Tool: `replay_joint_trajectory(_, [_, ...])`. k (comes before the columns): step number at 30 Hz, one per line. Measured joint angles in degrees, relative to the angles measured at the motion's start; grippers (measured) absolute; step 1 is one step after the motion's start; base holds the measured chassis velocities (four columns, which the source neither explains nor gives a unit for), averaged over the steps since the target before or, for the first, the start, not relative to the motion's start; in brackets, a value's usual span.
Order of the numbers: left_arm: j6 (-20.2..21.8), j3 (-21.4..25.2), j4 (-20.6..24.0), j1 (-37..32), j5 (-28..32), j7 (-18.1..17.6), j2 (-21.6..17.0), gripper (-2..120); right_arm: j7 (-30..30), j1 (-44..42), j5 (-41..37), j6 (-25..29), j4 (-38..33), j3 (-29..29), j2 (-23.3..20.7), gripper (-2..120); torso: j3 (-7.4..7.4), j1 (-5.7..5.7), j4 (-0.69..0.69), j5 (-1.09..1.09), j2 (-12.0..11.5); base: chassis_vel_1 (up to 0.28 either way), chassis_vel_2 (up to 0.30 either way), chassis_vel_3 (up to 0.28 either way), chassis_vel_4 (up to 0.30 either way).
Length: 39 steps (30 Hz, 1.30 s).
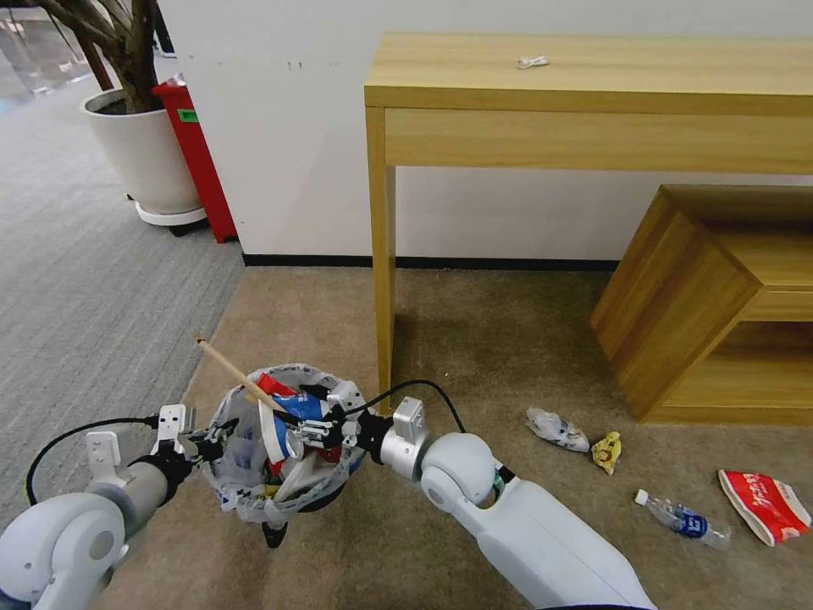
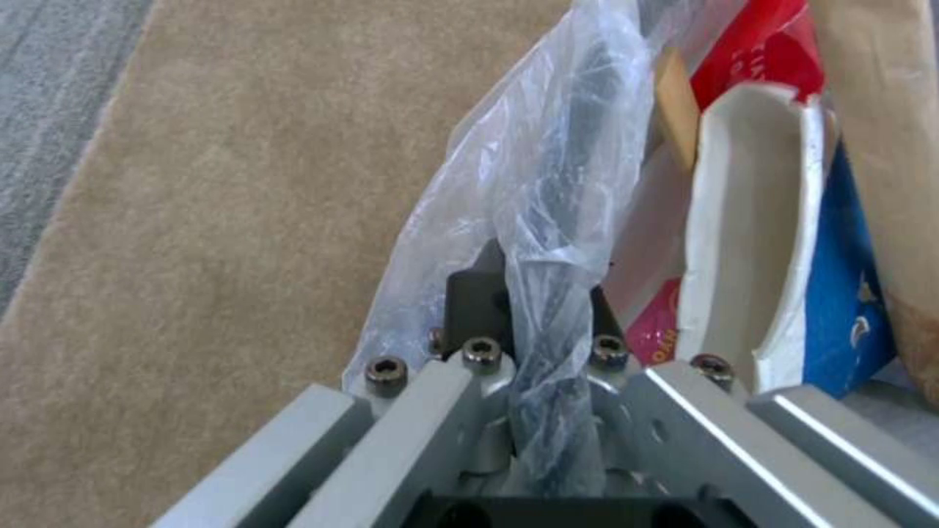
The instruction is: Pick up the trash bin and place the garbage on the floor into it.
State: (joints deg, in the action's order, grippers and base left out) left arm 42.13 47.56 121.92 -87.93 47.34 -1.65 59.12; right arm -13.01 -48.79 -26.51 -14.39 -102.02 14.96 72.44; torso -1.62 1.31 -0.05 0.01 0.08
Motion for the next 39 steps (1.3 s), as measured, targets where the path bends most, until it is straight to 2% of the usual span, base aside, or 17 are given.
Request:
replay_joint_trajectory(1, [0.0, 0.0, 0.0, 0.0, 0.0, 0.0, 0.0, 0, 0.0, 0.0, 0.0, 0.0, 0.0, 0.0, 0.0, 83, 0.0, 0.0, 0.0, 0.0, 0.0, 0.0, 0.0, 0.0, 0.0])
replay_joint_trajectory(4, [0.0, 0.9, -1.2, -0.2, -0.8, 0.4, 0.4, 0, 1.4, -1.1, -0.7, 0.0, -2.5, -1.0, -0.3, 97, 0.0, 0.0, 0.0, 0.0, 0.0, 0.0, 0.0, 0.0, 0.0])
replay_joint_trajectory(12, [0.0, 2.3, -1.8, -1.0, -2.2, 2.1, 1.8, 0, 3.7, -3.5, -1.6, 0.0, -6.3, -3.2, -1.5, 100, 0.0, 0.0, 0.0, 0.0, 0.0, 0.0, 0.0, 0.0, 0.0])
replay_joint_trajectory(16, [0.0, 4.4, -2.7, -1.7, -3.4, 3.6, 3.3, 0, 4.6, -5.6, -1.5, 0.0, -7.3, -5.4, -2.8, 100, 0.0, 0.0, 0.0, 0.0, 0.0, 0.0, 0.0, 0.0, 0.0])
replay_joint_trajectory(20, [0.0, 7.1, -2.5, -3.0, -3.6, 4.8, 4.4, 0, 4.6, -8.9, 0.0, 1.3, -7.4, -9.4, -4.4, 100, 0.0, 0.0, 0.02, 0.0, 0.0, 0.0, 0.0, 0.0, 0.0])
replay_joint_trajectory(23, [0.0, 9.1, -1.8, -4.1, -3.5, 5.7, 4.9, 0, 2.7, -14.5, 0.8, 3.3, -7.9, -16.4, -6.0, 100, 0.0, 0.0, 0.0, 0.01, 0.0, 0.0, 0.0, 0.0, 0.0])
replay_joint_trajectory(27, [0.0, 9.4, -1.5, -4.4, -3.6, 6.0, 5.3, 0, 1.4, -18.7, 2.6, 3.4, -8.8, -20.9, -6.6, 100, 0.01, 0.0, -0.01, 0.02, 0.0, 0.0, 0.0, 0.0, 0.0])
replay_joint_trajectory(30, [0.0, 9.4, -1.2, -4.6, -4.3, 6.3, 5.8, 0, -0.1, -26.6, 5.7, 3.8, -10.4, -28.1, -6.6, 100, 0.0, 0.01, -0.02, 0.01, 0.0, 0.0, 0.0, 0.0, 0.0])
replay_joint_trajectory(34, [0.0, 9.3, -1.2, -4.7, -4.5, 6.4, 5.9, 0, -0.1, -29.5, 6.8, 4.1, -10.9, -31.0, -6.1, 100, 0.01, 0.0, -0.01, 0.01, 0.0, 0.0, 0.0, 0.0, 0.0])
replay_joint_trajectory(36, [0.0, 9.1, -0.8, -4.8, -4.6, 6.4, 5.8, 0, -1.4, -34.2, 10.9, 6.1, -11.0, -36.7, -4.7, 100, 0.0, 0.01, 0.0, 0.01, 0.0, 0.0, 0.0, 0.0, 0.0])
replay_joint_trajectory(39, [0.0, 9.1, -0.6, -5.0, -4.7, 6.4, 5.7, 0, -2.0, -35.8, 11.4, 7.1, -10.7, -38.9, -4.5, 100, 0.0, 0.0, 0.01, 0.01, 0.0, 0.0, 0.0, 0.0, 0.0])
